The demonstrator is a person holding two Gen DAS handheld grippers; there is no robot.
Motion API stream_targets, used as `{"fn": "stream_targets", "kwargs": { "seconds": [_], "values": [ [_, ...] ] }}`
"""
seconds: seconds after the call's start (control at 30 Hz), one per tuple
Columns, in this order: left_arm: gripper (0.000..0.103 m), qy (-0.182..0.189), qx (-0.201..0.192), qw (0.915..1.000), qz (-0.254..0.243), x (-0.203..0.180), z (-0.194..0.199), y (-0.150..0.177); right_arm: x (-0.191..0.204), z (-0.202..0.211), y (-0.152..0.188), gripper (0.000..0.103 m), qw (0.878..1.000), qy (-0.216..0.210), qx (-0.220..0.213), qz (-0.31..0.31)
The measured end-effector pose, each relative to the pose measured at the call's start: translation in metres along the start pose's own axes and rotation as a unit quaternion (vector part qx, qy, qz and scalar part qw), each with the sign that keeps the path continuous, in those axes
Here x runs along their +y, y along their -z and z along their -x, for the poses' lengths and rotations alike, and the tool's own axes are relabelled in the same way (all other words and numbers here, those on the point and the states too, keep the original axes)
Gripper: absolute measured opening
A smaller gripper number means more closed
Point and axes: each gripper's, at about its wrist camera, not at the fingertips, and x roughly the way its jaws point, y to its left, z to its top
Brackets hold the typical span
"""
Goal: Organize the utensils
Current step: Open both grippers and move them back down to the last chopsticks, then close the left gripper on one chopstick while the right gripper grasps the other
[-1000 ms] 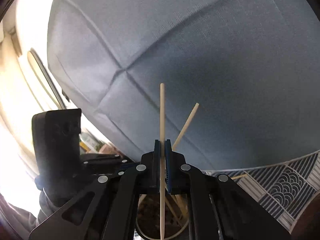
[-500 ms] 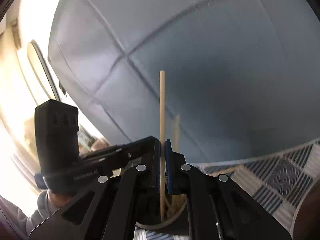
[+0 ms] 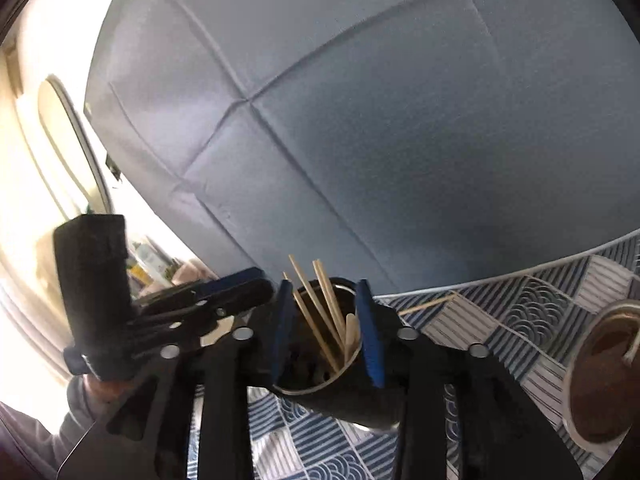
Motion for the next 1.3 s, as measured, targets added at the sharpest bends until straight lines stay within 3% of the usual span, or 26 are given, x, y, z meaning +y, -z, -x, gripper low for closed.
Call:
{"fn": "stream_targets", "kwargs": {
  "seconds": [0.1, 0.13, 0.3, 0.43, 0.6, 0.73, 0.9, 1.17, 1.3],
  "values": [
    [0.044, -0.024, 0.006, 0.9995, -0.021, -0.008, 0.009, 0.004, 0.005, 0.012, 0.005, 0.041, 1.000, 0.009, 0.000, 0.001],
    [0.052, -0.030, 0.008, 0.9992, -0.027, -0.011, 0.010, 0.006, 0.006, 0.017, 0.007, 0.044, 1.000, 0.014, -0.001, 0.001],
    [0.071, -0.040, 0.023, 0.9977, -0.049, -0.014, 0.025, 0.025, 0.009, 0.035, 0.022, 0.063, 0.998, 0.063, 0.018, -0.004],
    [0.074, -0.037, 0.052, 0.9960, -0.063, -0.018, 0.023, 0.043, 0.003, 0.047, 0.047, 0.066, 0.994, 0.101, 0.048, -0.014],
    [0.076, -0.017, 0.120, 0.9897, -0.076, -0.027, 0.010, 0.089, -0.012, 0.052, 0.086, 0.072, 0.982, 0.160, 0.095, -0.040],
    [0.078, 0.004, 0.169, 0.9827, -0.076, -0.031, -0.001, 0.126, -0.020, 0.053, 0.116, 0.073, 0.974, 0.172, 0.133, -0.065],
    [0.079, 0.009, 0.225, 0.9686, -0.106, -0.046, -0.011, 0.174, -0.025, 0.051, 0.148, 0.074, 0.960, 0.195, 0.180, -0.085],
    [0.079, 0.019, 0.272, 0.9529, -0.133, -0.070, -0.022, 0.216, -0.026, 0.041, 0.180, 0.075, 0.935, 0.231, 0.249, -0.102],
    [0.081, -0.014, 0.308, 0.9404, -0.143, -0.071, -0.034, 0.233, -0.019, 0.028, 0.190, 0.078, 0.925, 0.239, 0.277, -0.100]
  ]
}}
